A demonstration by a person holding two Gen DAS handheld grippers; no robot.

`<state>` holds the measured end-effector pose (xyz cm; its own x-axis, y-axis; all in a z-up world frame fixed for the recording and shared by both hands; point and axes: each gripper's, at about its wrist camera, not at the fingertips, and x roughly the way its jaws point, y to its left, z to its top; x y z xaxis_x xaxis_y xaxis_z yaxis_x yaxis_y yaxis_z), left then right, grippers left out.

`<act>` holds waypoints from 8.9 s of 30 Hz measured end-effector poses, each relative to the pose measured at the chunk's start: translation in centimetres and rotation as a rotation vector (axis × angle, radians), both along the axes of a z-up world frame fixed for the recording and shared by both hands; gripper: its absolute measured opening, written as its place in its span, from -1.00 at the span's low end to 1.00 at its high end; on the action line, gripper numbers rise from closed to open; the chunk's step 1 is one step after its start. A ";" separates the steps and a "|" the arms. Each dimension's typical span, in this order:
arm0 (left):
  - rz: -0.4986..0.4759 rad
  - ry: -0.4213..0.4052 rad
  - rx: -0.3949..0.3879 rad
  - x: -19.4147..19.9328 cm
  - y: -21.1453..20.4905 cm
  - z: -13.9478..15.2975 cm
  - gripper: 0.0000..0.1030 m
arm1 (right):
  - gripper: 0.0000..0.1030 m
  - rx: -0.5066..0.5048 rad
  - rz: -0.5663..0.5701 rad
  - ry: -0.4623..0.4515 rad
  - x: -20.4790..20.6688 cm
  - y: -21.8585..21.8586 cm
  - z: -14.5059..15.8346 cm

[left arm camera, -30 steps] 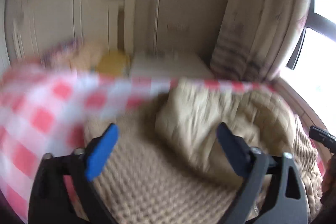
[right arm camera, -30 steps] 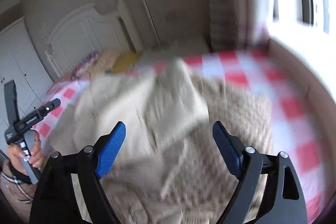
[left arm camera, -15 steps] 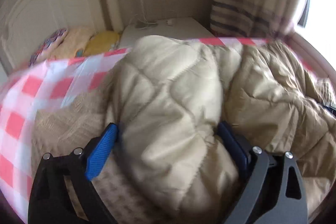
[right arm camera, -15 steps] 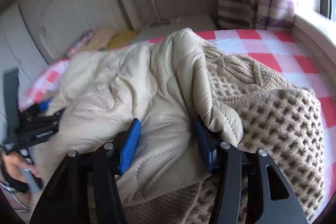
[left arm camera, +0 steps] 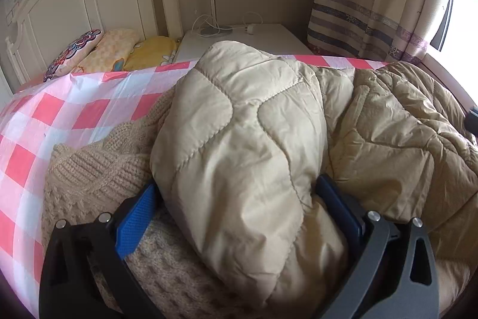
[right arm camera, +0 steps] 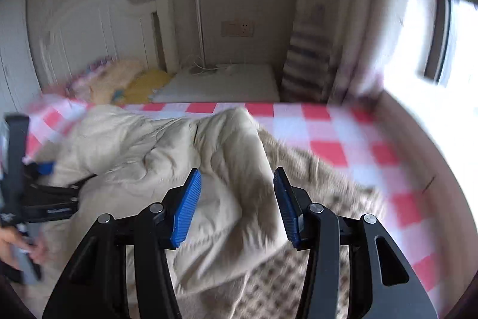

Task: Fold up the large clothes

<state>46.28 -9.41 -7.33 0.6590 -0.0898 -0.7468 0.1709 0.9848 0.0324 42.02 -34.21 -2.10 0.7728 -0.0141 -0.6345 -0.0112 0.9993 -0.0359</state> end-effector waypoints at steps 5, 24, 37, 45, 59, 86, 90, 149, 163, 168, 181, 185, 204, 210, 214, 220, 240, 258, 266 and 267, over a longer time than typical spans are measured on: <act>0.000 -0.003 0.003 0.0 0.0 0.0 0.96 | -0.08 -0.175 -0.071 0.204 4.8 0.1 -4.9; 0.004 -0.004 -0.008 -0.1 -0.1 0.0 0.96 | 0.28 0.050 0.063 0.182 -1.6 1.7 -4.3; 0.007 -0.001 -0.014 0.0 -0.3 0.0 0.96 | 0.38 0.058 0.072 0.143 -4.0 1.9 -4.1; 0.008 0.002 -0.014 0.1 -0.4 0.0 0.96 | 0.44 0.069 0.073 0.129 -4.1 1.6 -4.4; -0.006 -0.048 0.177 -13.5 -3.0 1.1 0.96 | 0.69 0.015 0.049 0.210 -9.5 1.5 -4.7; 0.103 -0.038 0.165 -22.3 2.0 -0.3 0.96 | 0.77 0.043 0.052 0.146 -20.1 -0.1 -5.0; 0.120 -0.098 0.248 -24.9 1.1 -0.2 0.96 | 0.78 -0.103 0.101 0.170 -20.4 2.8 -6.4; 0.152 -0.094 -0.059 -34.7 13.0 1.5 0.96 | 0.90 0.022 0.091 0.092 -35.0 -5.9 -6.0; 0.040 -0.064 -0.018 -37.9 11.3 -1.9 0.86 | 0.64 0.380 0.066 0.143 -35.7 -11.3 -11.8; 0.000 -0.074 -0.028 -38.8 10.9 -1.2 0.01 | -0.16 0.346 0.141 0.129 -36.1 -9.8 -11.6; -0.033 -0.072 -0.037 -39.4 10.9 -0.7 -0.72 | -0.61 0.316 0.173 0.054 -37.0 -8.9 -11.1; -0.048 -0.096 -0.196 -40.8 12.8 0.6 -0.83 | -0.65 0.356 0.190 -0.005 -38.7 -9.1 -9.3; -0.058 -0.232 -0.958 -38.7 23.5 15.4 -0.69 | -0.66 0.643 0.333 -0.375 -36.6 -9.8 10.7; 0.250 -0.102 -1.017 -20.7 24.7 15.1 0.61 | -0.53 0.725 0.035 -0.077 -19.4 -11.3 8.6; 0.465 -0.073 -0.994 -16.0 27.1 12.2 0.61 | 0.70 0.846 -0.120 -0.016 -15.3 -13.9 4.5; 0.409 -0.128 -0.724 -17.2 23.6 13.1 0.61 | 0.73 0.746 -0.086 -0.185 -17.8 -14.0 7.0; 0.202 0.087 0.033 -6.7 0.7 1.5 0.96 | 0.86 -0.122 0.211 0.249 -9.3 11.2 -4.4; 0.199 0.111 0.049 -6.6 0.3 1.1 0.96 | 0.89 -0.095 0.296 0.119 -15.0 13.9 2.1; 0.201 0.112 0.038 -6.6 0.4 1.2 0.96 | 0.91 -0.082 0.315 0.211 -14.6 14.7 -3.1; 0.202 0.112 0.042 -6.6 0.4 1.3 0.96 | 0.90 -0.086 0.331 0.230 -14.6 14.6 -2.5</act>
<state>39.65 -9.05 -6.07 0.5736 0.0678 -0.8163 -0.0243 0.9975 0.0658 27.40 -19.65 -4.59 0.5827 0.1510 -0.7985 -0.3490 0.9339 -0.0781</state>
